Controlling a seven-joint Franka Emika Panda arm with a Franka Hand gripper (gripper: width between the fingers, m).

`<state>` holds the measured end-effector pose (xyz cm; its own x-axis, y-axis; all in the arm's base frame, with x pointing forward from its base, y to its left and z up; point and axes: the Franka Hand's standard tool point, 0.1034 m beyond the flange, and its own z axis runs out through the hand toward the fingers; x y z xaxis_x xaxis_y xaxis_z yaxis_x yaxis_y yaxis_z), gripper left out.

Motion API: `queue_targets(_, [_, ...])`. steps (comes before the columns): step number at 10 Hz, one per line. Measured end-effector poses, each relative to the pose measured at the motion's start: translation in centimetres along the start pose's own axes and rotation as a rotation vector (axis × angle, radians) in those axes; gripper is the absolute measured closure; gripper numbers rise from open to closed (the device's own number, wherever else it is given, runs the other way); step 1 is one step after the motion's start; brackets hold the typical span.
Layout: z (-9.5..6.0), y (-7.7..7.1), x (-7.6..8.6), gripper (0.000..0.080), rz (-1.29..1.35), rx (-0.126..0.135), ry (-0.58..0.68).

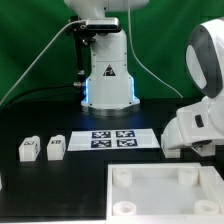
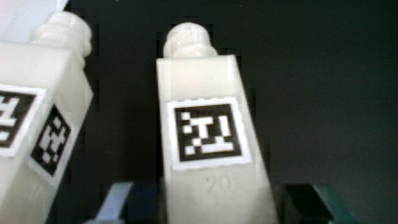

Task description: Assemble one leg

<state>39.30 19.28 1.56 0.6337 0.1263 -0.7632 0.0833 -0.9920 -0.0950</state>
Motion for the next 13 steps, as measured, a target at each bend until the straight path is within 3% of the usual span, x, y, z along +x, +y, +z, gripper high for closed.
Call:
queue_targets(4, [-0.4,0.3,0.1,0.0508,-0.024,-0.003,0.010])
queue_targets(7, [-7.7,2.0,-0.2,0.0506,-0.072,0.016,0.161])
queue_targets(9, [-13.1,4.3,-2.1,0.0506,-0.067,0.022,0.386])
queue_targets(10, [-14.7,5.5,-3.9,0.0506,-0.046,0.018,0.451])
queue_targets(11, [-16.2,5.8,-4.7,0.0506,-0.037,0.011,0.545])
queue_targets(13, [-15.7,5.9,-3.8,0.0506,-0.036,-0.003,0.757])
